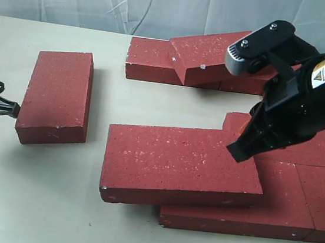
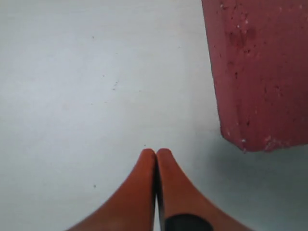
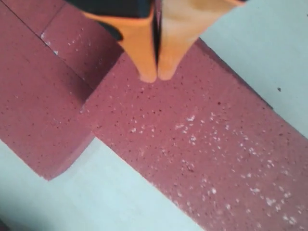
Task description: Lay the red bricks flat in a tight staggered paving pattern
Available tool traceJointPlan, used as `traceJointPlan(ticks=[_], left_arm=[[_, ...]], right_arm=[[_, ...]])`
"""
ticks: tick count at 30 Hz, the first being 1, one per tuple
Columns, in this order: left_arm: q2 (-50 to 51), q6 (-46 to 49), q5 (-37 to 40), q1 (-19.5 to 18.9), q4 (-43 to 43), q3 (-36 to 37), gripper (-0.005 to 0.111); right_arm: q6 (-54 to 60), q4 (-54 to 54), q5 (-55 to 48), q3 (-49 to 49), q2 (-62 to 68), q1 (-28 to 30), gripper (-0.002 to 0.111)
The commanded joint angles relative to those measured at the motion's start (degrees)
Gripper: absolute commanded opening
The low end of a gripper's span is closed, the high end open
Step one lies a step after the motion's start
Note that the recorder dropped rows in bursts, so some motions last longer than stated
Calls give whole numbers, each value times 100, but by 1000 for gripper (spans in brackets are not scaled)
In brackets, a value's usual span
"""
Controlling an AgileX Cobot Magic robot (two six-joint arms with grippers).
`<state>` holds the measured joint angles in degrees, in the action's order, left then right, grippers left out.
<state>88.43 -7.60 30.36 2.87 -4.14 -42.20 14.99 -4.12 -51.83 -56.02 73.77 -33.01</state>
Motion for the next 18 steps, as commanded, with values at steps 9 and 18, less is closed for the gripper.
traceJointPlan(ticks=[9, 18], left_arm=[[157, 144, -464, 5, 414, -56, 0], [613, 1425, -750, 75, 1814, -56, 0]], right_arm=[[-2202, 2608, 360, 167, 800, 598, 0], [-2146, 2504, 527, 157, 881, 616, 0]])
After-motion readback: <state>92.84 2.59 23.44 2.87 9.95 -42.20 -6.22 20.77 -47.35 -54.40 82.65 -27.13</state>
